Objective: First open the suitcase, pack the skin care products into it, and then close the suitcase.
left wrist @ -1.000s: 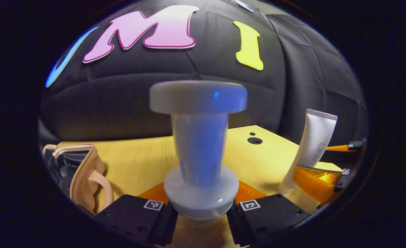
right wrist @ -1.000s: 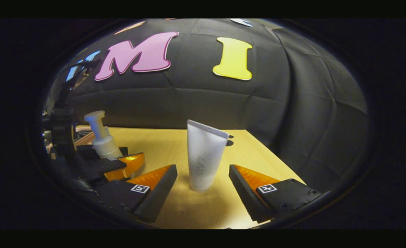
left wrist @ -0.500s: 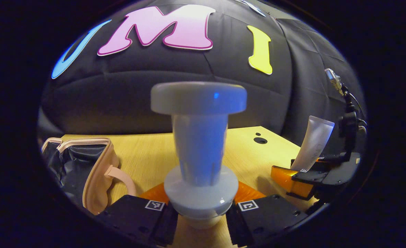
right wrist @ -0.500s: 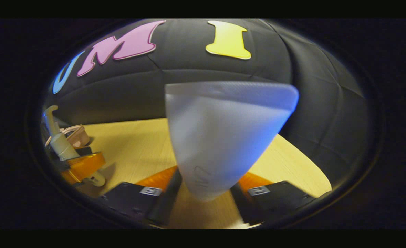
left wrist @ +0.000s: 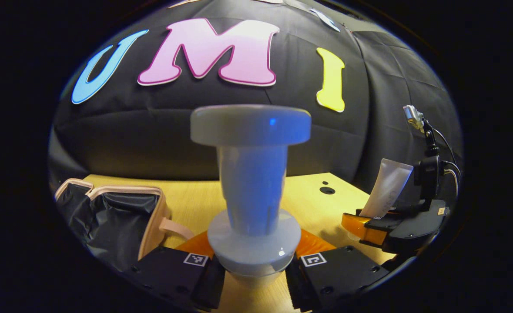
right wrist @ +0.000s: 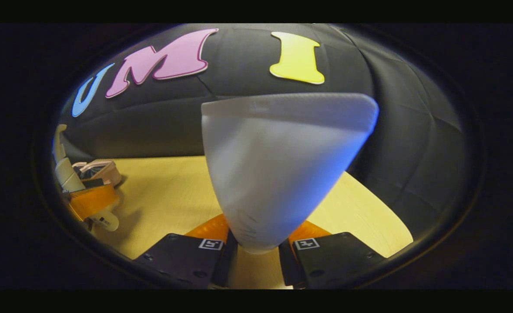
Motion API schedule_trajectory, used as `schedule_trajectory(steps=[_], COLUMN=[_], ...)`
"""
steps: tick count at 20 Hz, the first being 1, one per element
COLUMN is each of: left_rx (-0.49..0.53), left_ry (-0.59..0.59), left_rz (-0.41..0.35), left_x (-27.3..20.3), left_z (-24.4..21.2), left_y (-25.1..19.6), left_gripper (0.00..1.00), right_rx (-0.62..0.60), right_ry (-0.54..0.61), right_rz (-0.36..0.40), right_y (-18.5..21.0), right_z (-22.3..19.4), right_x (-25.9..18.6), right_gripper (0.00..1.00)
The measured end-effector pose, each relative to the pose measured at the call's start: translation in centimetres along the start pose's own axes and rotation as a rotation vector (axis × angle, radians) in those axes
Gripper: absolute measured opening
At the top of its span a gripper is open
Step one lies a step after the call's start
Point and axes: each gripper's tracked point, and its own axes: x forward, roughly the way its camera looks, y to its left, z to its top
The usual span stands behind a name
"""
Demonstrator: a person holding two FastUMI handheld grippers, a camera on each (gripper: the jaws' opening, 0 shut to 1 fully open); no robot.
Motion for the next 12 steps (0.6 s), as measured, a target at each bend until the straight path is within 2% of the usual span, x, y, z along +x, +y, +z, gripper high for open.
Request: schedule_trajectory(steps=[3,7,12], left_rx=[-0.035,-0.064,-0.059], left_ry=[-0.037,-0.053,0.003], left_rz=[0.015,0.071,0.206], left_x=[-2.2,-5.8,-9.9], left_z=[2.4,5.2,5.1], left_y=[1.5,6.3,17.1], left_gripper=[0.62,0.62,0.62], right_rx=[-0.02,-0.044,-0.032], right_ry=[-0.026,-0.085,-0.11], right_rz=[0.055,0.154,0.318], right_y=[3.1,9.5,20.0], right_z=[2.0,5.2,7.4], right_x=[-1.9,-4.8,-8.3], right_gripper=[0.44,0.44,0.44])
